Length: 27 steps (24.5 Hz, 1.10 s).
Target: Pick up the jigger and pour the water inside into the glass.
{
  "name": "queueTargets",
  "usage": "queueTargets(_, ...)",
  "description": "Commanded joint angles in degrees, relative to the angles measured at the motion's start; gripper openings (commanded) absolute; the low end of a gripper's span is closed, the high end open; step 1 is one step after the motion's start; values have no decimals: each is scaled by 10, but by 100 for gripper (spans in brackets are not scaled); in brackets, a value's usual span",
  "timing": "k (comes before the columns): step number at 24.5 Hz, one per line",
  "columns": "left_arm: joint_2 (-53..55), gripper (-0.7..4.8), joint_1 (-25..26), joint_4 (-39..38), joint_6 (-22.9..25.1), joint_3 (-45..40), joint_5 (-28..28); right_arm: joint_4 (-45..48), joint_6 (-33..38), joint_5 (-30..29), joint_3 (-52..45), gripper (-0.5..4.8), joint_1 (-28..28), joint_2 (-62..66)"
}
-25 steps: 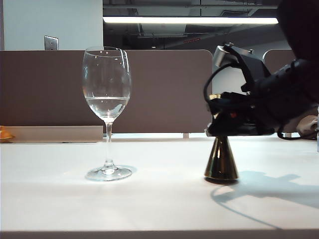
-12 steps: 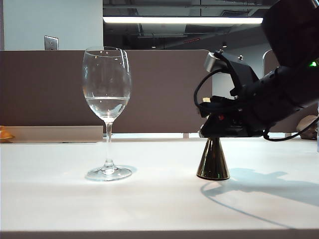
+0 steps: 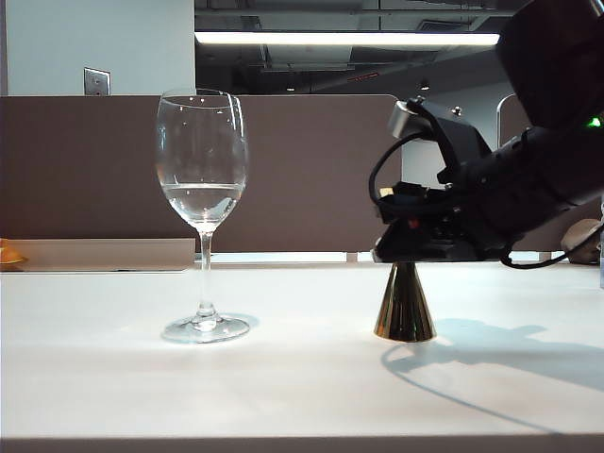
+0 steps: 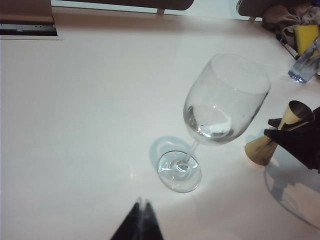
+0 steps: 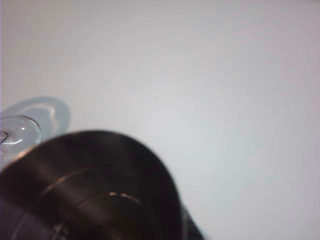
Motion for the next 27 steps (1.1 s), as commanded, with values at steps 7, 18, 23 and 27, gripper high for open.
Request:
queueTargets(7, 0, -6, 1, 7, -2, 1, 2, -41, 1, -2, 1, 296, 0, -29)
queueTargets(18, 0, -6, 1, 7, -2, 1, 2, -236, 0, 18, 1, 306, 0, -147)
queueTargets(23, 0, -6, 1, 7, -2, 1, 2, -330, 0, 17, 0, 246, 1, -264)
queueTargets(27, 0, -6, 1, 7, -2, 1, 2, -357, -5, 21, -5, -5, 0, -347)
